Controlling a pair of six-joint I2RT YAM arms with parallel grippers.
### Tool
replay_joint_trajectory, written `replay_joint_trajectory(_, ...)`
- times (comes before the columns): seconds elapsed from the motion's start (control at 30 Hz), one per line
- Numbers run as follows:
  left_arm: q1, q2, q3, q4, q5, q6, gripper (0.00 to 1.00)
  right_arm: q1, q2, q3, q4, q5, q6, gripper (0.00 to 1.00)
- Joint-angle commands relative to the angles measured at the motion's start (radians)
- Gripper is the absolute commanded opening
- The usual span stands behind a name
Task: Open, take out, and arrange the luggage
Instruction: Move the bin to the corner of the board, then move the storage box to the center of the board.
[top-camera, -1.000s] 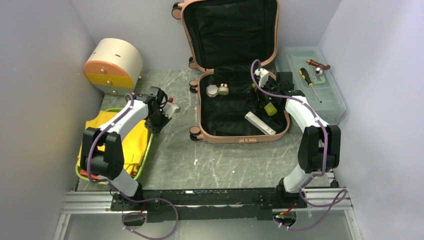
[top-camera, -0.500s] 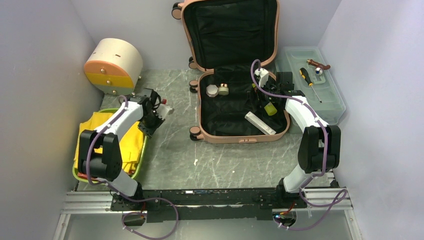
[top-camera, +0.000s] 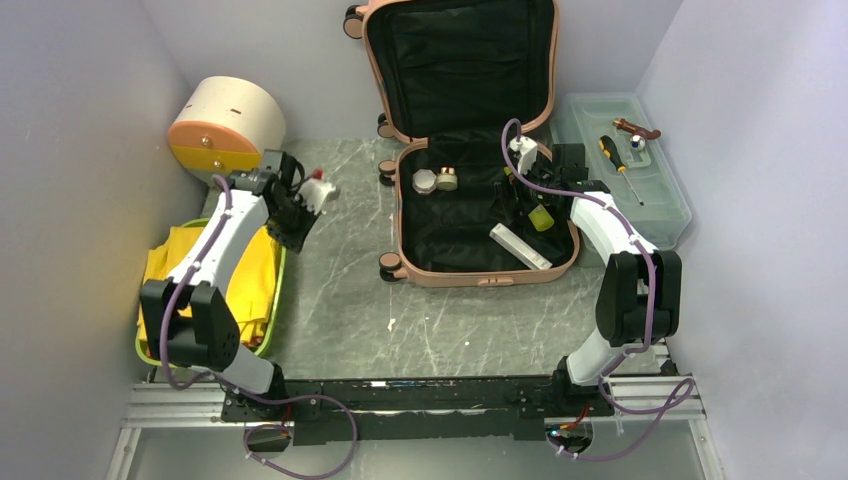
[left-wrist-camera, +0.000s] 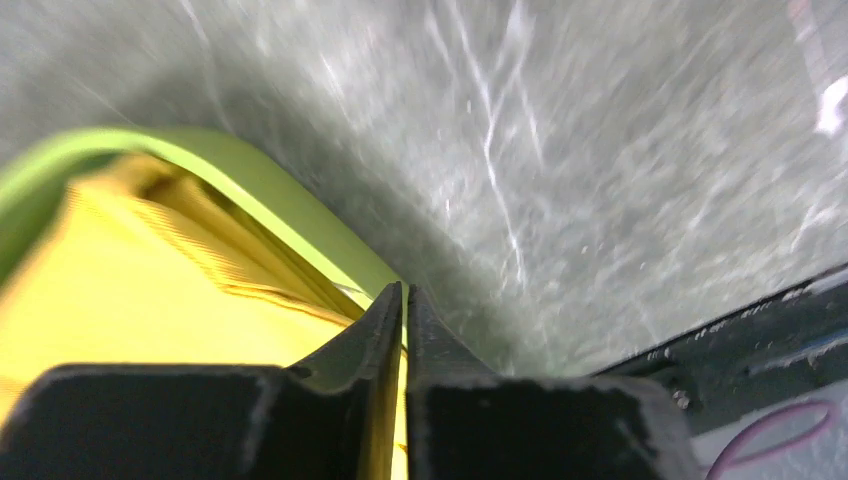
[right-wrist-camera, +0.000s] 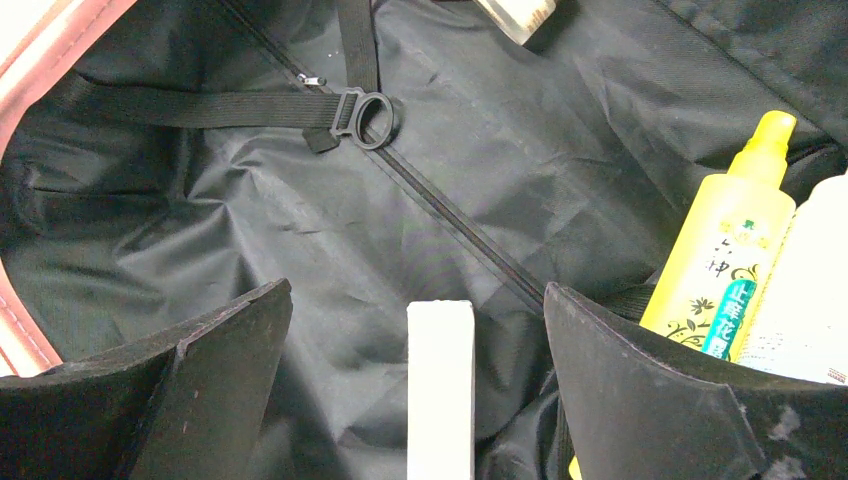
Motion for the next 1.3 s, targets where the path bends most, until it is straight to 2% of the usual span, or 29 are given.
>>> replay_joint_trajectory(0.0,-0.018,-0.104,0.182,0.054,0.08,-0.026,0.18,0.0,-0.034,-0.003,0.037,-0.013,0.01,1.0)
replay_joint_trajectory(0.07,-0.018,-0.11,0.245,0.138,-0.006,-0.043,0.22,-0.001,-0.033,-0.001,0.035,-0.011,0.009,1.0)
replay_joint_trajectory(0.17,0.003,-0.077,0.33,0.299,-0.162,-0.019,0.17,-0.002,-0.035,-0.001,0.034,-0.008,0.006,1.0)
replay_joint_trajectory(0.23,0.045,-0.027,0.391,0.405,-0.228,-0.01,0.03,-0.003,-0.039,-0.001,0.034,-0.003,0.001,1.0)
replay_joint_trajectory(0.27,0.071,0.005,0.444,0.441,-0.237,-0.007,0.0,-0.003,-0.04,-0.001,0.034,0.001,-0.001,1.0)
replay_joint_trajectory(0.43,0.186,0.229,0.676,0.588,-0.34,0.026,0.0,-0.006,-0.038,-0.004,0.034,0.009,-0.013,1.0)
replay_joint_trajectory(0.7,0.358,0.664,1.175,0.602,-0.393,-0.068,0.0,-0.025,-0.016,-0.016,0.041,-0.014,-0.002,1.0)
replay_joint_trajectory(0.83,0.403,0.695,1.15,0.762,-0.374,-0.099,0.0,-0.032,-0.001,-0.017,0.042,-0.009,-0.001,1.0)
replay_joint_trajectory(0.93,0.42,0.72,1.159,0.815,-0.362,-0.121,0.0,-0.033,-0.001,-0.019,0.046,0.01,-0.005,1.0)
replay_joint_trajectory(1.13,0.424,0.779,1.132,0.966,-0.43,-0.015,0.0,-0.033,-0.003,-0.021,0.052,0.05,-0.016,1.0)
replay_joint_trajectory(1.27,0.432,0.851,1.173,0.947,-0.367,0.022,0.0,-0.033,0.002,-0.02,0.058,0.063,-0.015,1.0)
